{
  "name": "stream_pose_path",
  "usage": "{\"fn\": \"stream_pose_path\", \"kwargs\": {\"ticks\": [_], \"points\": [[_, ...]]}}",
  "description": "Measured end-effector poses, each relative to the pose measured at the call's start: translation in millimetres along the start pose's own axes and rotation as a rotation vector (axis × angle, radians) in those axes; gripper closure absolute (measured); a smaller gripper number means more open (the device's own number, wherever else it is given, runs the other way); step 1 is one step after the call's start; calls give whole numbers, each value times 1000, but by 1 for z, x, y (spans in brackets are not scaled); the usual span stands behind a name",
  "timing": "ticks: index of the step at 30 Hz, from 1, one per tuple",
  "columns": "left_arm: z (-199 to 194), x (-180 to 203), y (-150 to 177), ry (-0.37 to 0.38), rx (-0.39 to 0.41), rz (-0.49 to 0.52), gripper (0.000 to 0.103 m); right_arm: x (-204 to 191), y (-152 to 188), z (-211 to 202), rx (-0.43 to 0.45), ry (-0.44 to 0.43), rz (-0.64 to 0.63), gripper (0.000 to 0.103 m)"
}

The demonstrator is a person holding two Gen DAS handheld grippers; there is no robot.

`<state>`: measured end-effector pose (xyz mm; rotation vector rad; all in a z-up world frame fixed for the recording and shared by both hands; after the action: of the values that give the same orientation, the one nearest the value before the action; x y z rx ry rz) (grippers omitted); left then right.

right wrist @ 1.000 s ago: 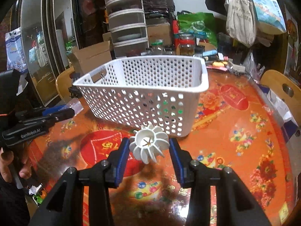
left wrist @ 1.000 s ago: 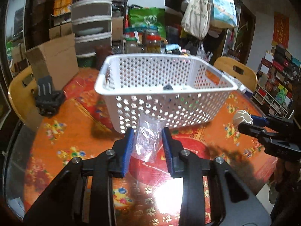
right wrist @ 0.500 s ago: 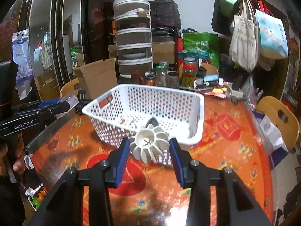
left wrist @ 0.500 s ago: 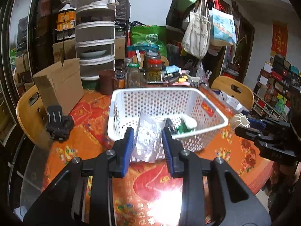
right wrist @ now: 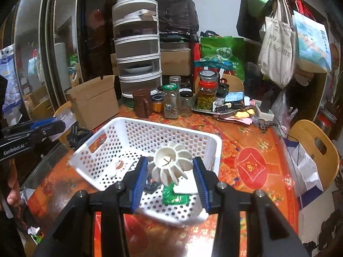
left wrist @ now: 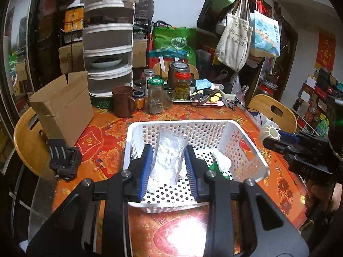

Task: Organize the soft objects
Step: 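Lower the ribbed cup into the basket while the left gripper drops the clear bag in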

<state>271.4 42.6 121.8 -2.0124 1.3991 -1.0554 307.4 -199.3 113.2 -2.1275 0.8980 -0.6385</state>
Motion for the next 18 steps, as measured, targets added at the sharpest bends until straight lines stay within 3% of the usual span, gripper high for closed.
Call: {"fn": "stream_pose_path", "kwargs": {"ticks": [8,18], "points": [[65,-8,1,-52,-82,-22,75,10,0,50,-66,-5,-18,61],[125,-23,30,-75,-163,-17,74,11,28,107,-164,-25,14,60]]}}
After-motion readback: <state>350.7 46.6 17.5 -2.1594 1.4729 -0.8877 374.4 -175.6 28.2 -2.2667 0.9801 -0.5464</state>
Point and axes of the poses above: each gripper's, at about its wrist camera, not at the fingertips, and z roughly the way its jaws point, x to its right, y to its underside, the point moved 9 cm from there along z, roughly the way its jaws point, and after that the axes turned 15 degrees about -z, right-handed, at the moved point
